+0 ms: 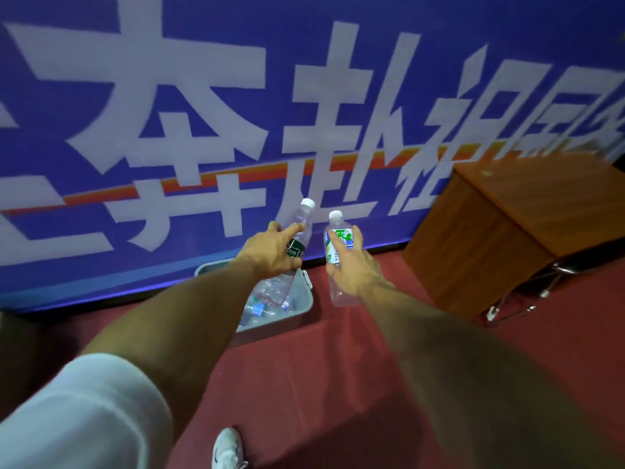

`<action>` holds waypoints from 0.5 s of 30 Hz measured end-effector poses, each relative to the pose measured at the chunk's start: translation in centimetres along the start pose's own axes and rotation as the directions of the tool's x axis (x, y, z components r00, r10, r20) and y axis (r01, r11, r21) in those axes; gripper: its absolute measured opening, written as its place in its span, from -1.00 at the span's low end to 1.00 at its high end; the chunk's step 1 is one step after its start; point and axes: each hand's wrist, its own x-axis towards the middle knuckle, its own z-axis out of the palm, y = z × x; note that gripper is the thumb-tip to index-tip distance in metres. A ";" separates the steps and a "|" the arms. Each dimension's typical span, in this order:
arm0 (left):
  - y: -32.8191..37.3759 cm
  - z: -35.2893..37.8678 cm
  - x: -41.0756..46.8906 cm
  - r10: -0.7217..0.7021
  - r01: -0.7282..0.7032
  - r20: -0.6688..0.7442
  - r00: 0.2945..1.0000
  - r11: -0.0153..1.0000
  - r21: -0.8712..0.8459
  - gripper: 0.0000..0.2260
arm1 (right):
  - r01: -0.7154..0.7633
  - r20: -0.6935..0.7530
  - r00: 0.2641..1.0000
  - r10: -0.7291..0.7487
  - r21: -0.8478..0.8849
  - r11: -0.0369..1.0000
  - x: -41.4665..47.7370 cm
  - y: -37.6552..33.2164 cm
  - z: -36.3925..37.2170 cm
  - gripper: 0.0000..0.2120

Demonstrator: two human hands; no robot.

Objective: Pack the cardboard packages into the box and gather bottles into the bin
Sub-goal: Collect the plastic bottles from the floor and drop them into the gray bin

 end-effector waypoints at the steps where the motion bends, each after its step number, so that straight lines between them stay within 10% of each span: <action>1: -1.3 -0.3 1.2 -0.004 0.005 -0.008 1.000 1.000 0.008 -0.30 | 0.000 0.006 1.000 0.000 -0.005 1.000 1.8 -0.7 0.4 -0.32; 15: -16.8 7.8 15.9 -0.191 0.190 -0.012 0.982 0.981 -0.037 -0.29 | 0.060 0.116 0.991 -0.062 0.017 0.998 23.4 -5.5 13.3 -0.37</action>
